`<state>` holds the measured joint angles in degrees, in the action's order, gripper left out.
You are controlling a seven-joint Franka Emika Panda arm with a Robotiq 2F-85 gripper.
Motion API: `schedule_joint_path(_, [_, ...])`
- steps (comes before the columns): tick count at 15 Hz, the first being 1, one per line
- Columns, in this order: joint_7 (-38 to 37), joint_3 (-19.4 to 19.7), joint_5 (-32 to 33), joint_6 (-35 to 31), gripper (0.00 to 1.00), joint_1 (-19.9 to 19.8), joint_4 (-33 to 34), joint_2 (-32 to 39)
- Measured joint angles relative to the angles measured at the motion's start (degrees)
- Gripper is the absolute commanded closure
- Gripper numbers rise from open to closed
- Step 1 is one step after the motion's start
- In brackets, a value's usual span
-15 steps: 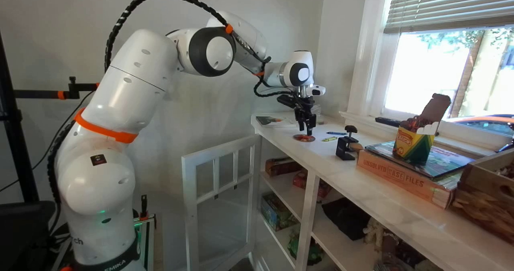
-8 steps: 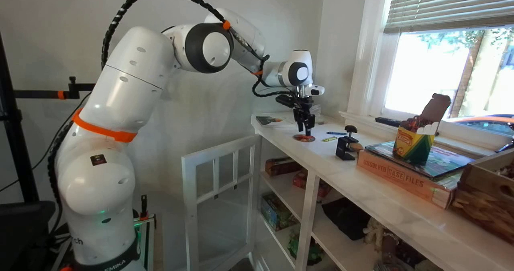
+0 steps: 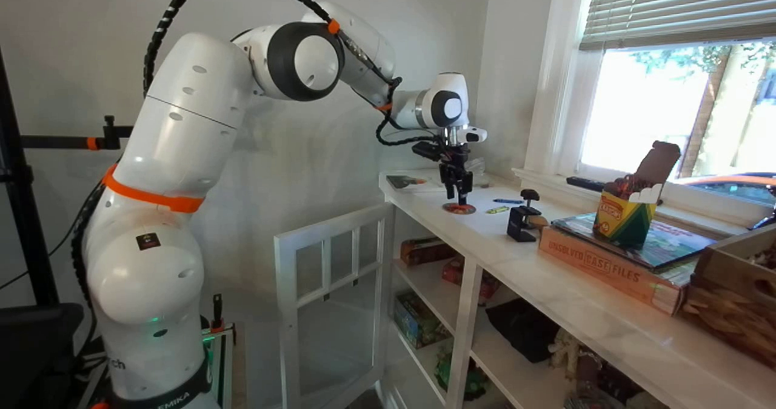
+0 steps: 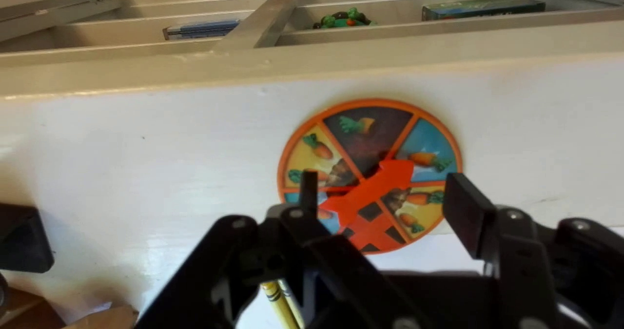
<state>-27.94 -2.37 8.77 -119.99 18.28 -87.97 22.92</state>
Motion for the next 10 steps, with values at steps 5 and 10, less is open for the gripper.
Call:
schedule_joint_path(5, [-0.2, 0.0, 0.0, 0.0, 0.31, -0.3, -2.6, -0.8])
schedule_joint_path(10, [-0.4, 0.0, 0.0, 0.0, 0.29, -0.8, -3.2, -0.9])
